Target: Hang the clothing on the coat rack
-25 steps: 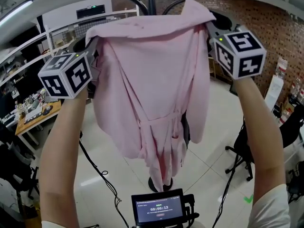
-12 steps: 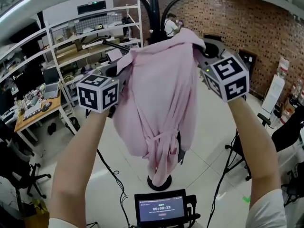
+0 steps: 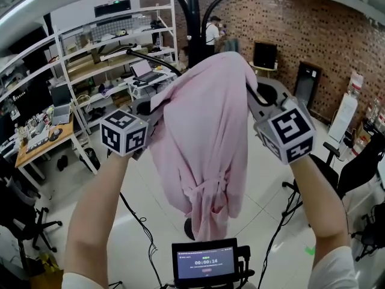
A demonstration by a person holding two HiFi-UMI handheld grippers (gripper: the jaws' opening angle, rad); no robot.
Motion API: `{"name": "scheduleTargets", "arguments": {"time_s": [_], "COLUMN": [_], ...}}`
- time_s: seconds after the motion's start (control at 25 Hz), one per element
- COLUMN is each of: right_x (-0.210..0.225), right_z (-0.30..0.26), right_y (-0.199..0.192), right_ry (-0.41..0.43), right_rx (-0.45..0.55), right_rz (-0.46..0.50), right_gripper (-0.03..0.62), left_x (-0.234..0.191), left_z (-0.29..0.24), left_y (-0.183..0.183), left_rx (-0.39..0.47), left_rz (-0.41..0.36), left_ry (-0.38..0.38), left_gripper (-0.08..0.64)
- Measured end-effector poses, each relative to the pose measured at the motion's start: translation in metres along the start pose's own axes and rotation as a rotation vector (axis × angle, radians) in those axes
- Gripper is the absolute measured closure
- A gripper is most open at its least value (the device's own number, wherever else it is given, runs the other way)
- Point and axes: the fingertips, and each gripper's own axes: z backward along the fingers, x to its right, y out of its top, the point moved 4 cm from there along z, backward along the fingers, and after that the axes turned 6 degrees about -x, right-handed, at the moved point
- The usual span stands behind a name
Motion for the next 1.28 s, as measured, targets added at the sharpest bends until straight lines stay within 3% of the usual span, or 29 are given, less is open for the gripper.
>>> {"name": "scheduleTargets", "arguments": {"time_s": [0.16,0.28,0.44,0.64,0.76,1.0,1.28], "right_x": [-0.009,-0.011,-0.013,-0.016,-0.016,-0.010,-0.012], "right_z": [0.008,0.011,0.014,0.017,0.016,0.022,0.031], "right_y": [-0.004,-0.003,-0.004,-0.001,-0.005,-0.011,-0.014], "right_ry": [0.003,-0.002,-0.009,-0.019,-0.031,-0.069,-0.106], "right_rx": [0.007,0.008,0.010,0.021,0.018,0.020,0.045], "right_rz": [-0.007,-0.008,-0.007,-0.013,-0.022,-0.031,-0.035], "right_gripper": [0.578,0.578,0.578,0.577,0.574,0.546,0.537], "left_x": [0.015,0.019,0.027,0.031,0.034,0.051,0.074], "left_z": [0.002,0.009,0.015,0.028,0.035,0.055,0.090], "left_y": [-0.016,-0.023,-0.051,-0.073,-0.092,-0.136,-0.155], "left_rx": [0.056,0.104,0.103,0.195,0.166,0.106,0.175], "left_rz": [0.068,0.113,0.163,0.306,0.337,0.415,0.525], "left_ry": [-0.129,-0.162,-0.191,-0.195,-0.189,-0.170,-0.052], "left_gripper": [0.532,0.531,0.488,0.463,0.382,0.329,0.327]}}
